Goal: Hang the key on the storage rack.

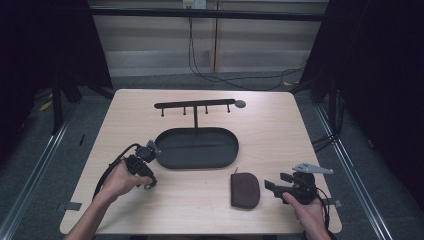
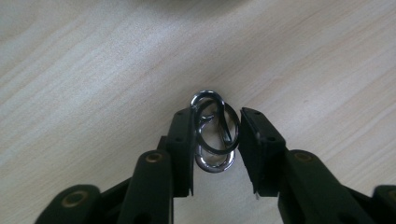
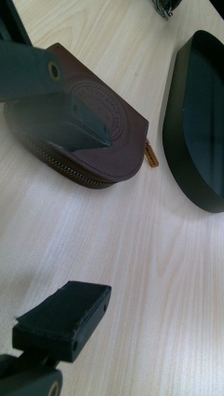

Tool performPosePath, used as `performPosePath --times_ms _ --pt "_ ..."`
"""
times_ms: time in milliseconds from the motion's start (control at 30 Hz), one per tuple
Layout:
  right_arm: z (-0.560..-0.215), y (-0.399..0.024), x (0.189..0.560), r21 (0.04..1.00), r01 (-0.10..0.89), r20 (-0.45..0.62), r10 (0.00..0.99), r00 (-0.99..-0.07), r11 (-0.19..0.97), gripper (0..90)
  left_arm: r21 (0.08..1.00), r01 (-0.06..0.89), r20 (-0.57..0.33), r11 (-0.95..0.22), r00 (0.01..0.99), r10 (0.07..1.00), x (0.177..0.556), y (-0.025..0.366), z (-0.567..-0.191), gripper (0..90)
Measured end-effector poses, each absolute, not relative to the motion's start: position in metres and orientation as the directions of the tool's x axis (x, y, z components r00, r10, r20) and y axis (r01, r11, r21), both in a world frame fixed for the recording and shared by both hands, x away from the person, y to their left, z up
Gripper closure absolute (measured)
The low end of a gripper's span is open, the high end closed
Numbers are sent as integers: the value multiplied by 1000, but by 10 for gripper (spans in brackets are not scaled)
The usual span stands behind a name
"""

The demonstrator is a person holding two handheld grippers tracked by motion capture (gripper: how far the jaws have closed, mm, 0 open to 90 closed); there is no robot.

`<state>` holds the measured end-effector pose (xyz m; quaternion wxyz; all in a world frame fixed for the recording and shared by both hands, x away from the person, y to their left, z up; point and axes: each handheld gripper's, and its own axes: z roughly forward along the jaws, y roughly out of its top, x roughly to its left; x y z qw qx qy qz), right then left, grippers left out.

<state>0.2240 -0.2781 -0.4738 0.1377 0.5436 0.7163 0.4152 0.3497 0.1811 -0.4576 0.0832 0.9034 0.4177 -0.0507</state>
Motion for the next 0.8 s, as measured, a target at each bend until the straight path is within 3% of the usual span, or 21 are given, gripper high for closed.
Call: performPosePath --times_ms 400,800 --pt "-474 -278 224 742 667 252 894 -370 67 236 87 730 -146 -678 682 716 347 175 -458 830" --pt "-474 -278 224 740 669 250 896 -367 68 236 79 694 -146 -715 718 681 344 169 -451 875"
